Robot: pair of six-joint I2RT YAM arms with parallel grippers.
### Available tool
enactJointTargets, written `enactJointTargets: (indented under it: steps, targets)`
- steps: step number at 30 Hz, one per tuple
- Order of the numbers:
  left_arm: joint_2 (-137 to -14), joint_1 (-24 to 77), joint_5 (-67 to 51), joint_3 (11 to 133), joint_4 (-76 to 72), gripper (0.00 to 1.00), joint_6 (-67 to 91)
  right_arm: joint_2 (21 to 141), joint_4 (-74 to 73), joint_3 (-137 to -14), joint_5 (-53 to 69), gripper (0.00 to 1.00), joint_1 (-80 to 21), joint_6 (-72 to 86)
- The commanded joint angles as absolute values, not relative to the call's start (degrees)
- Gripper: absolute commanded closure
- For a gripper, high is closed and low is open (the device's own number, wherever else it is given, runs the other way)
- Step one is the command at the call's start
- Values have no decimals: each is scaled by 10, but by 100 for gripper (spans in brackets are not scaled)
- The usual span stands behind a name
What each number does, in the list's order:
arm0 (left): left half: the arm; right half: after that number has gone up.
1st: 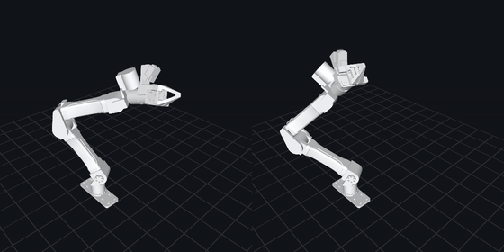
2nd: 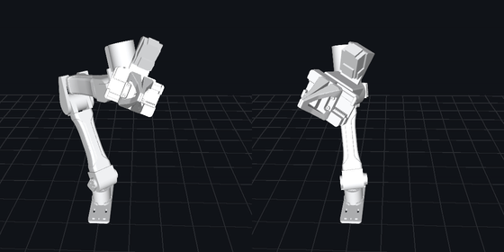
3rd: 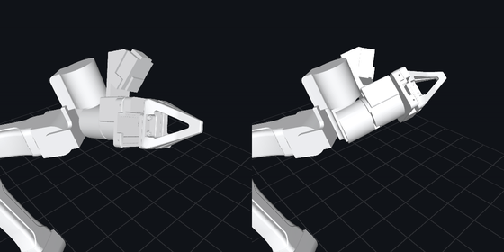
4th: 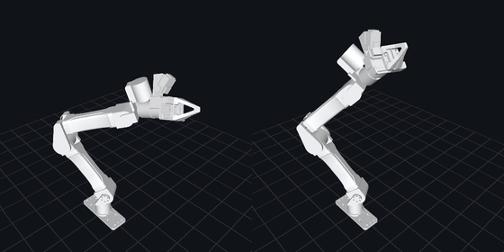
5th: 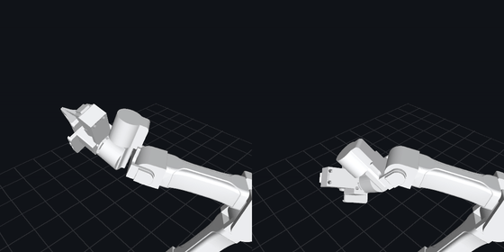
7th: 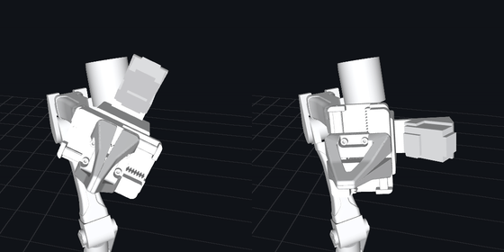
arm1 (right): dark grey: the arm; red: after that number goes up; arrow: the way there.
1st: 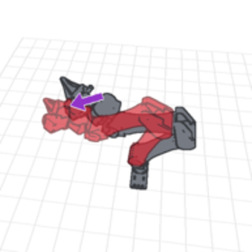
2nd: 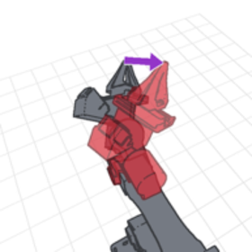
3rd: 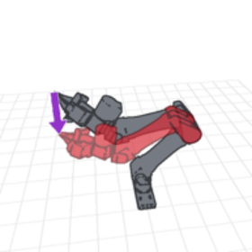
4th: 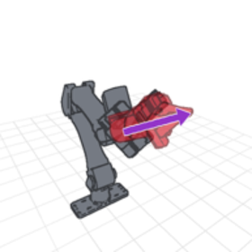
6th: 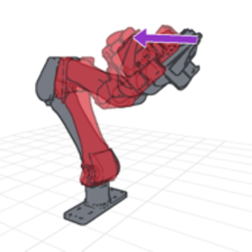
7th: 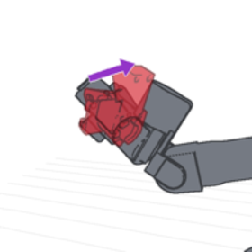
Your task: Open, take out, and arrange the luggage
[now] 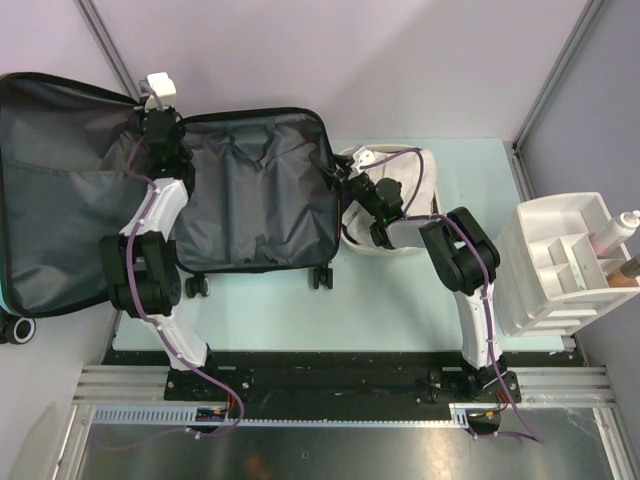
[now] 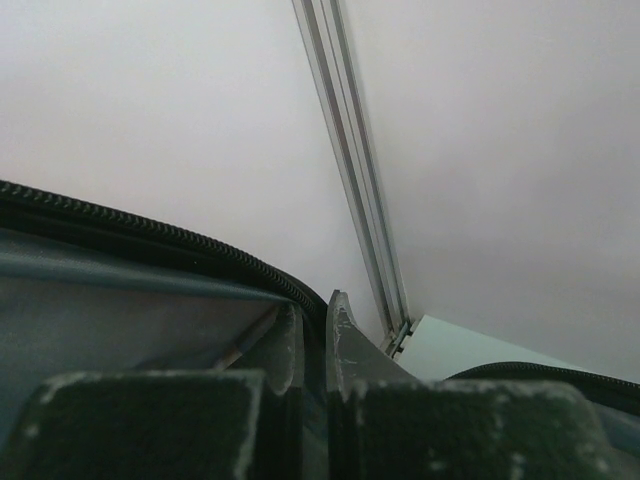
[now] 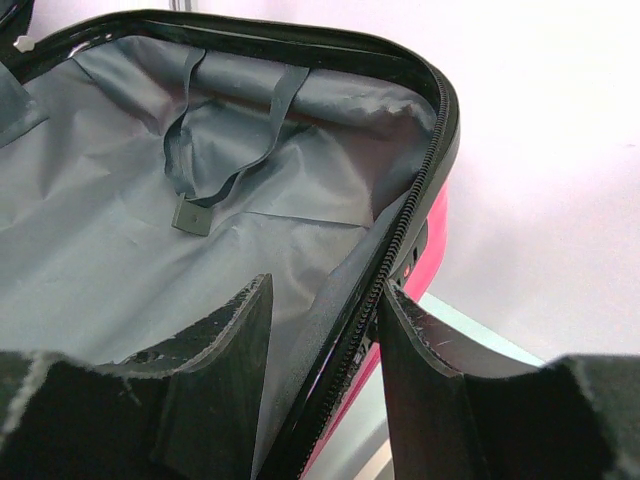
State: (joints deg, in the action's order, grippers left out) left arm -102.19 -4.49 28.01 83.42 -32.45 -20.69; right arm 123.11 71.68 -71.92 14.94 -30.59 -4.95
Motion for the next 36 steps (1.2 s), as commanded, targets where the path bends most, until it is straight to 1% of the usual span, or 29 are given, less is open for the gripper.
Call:
enactJointTargets:
  steps: [1, 10, 17, 20, 21, 23, 29, 31, 32, 34, 35, 36]
  targets:
    - [-965, -49, 194, 874, -451, 100, -305, 1198, 771, -717, 374, 100, -341, -33]
    - [-998, -60, 191, 886, -435, 100, -314, 1223, 741, -741, 402, 100, -346, 33]
    - [-1005, -62, 164, 862, -429, 100, -330, 1262, 720, -774, 361, 100, -360, 39]
    - [-1009, -65, 145, 841, -428, 100, -336, 1269, 712, -778, 373, 100, -362, 39]
    - [-1010, -65, 139, 837, -427, 100, -336, 1271, 708, -779, 381, 96, -361, 44]
    - [-1019, -67, 125, 827, -427, 100, -337, 1274, 700, -781, 398, 92, -362, 44]
    - [-1042, -74, 97, 804, -428, 100, -353, 1283, 688, -787, 412, 71, -361, 33]
    - [-1053, -76, 88, 800, -428, 100, -361, 1286, 684, -793, 402, 68, -361, 30]
    - [-1057, -80, 82, 800, -428, 100, -364, 1288, 678, -795, 393, 60, -361, 29]
    - [-1076, -83, 75, 804, -428, 100, -368, 1287, 674, -797, 386, 52, -361, 22]
    - [-1082, -84, 63, 809, -428, 100, -372, 1286, 673, -797, 385, 39, -361, 19]
    - [-1089, -84, 55, 811, -428, 100, -374, 1284, 673, -797, 382, 32, -360, 18]
